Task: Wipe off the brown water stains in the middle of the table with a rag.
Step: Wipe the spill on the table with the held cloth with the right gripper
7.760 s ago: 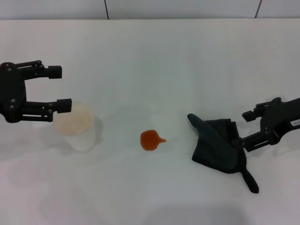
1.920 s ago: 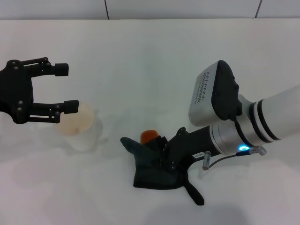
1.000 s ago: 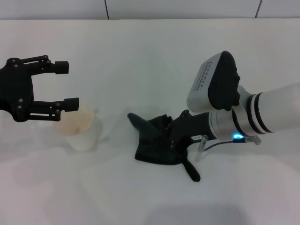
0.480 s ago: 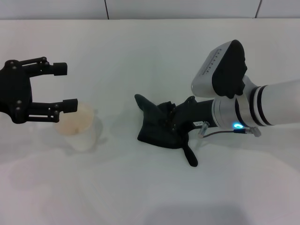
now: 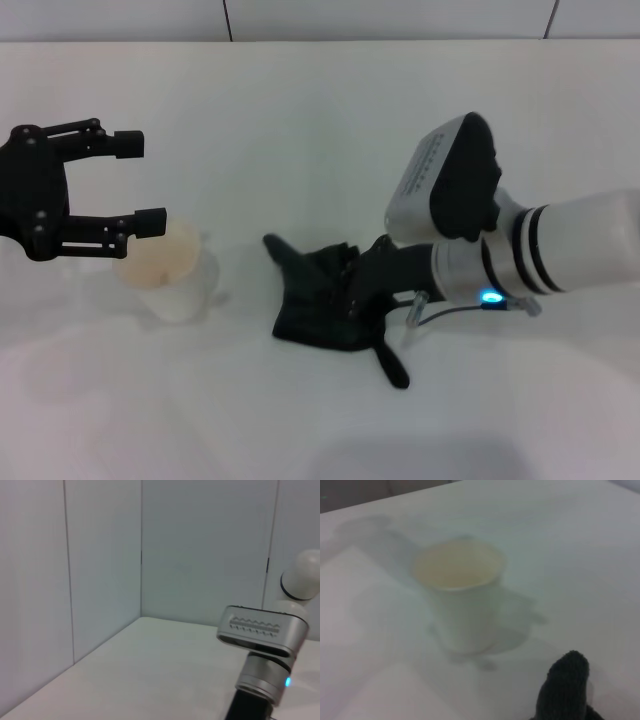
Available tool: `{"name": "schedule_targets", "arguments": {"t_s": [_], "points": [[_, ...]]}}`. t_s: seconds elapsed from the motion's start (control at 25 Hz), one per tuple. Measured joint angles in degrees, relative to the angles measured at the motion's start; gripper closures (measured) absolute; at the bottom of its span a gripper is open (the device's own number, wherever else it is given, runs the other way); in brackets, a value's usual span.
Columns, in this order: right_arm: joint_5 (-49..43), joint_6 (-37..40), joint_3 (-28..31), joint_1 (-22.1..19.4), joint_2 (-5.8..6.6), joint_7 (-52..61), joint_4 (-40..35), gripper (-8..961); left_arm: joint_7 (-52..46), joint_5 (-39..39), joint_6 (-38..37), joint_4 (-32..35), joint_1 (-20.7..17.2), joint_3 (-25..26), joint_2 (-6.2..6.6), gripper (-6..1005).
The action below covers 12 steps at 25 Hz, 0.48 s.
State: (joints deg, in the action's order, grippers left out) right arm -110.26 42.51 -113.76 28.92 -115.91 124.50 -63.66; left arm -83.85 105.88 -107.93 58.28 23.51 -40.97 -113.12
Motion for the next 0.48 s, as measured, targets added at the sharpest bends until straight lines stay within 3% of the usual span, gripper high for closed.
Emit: {"name": "schedule_targets", "arguments": {"t_s": [0.48], "points": [[0.14,4.81,-2.76,-0.93,-0.02,1.62,-3.32,828,-0.2,-0.68,0.0,1.55,-0.53,-0.02,-0.18,107]]}}
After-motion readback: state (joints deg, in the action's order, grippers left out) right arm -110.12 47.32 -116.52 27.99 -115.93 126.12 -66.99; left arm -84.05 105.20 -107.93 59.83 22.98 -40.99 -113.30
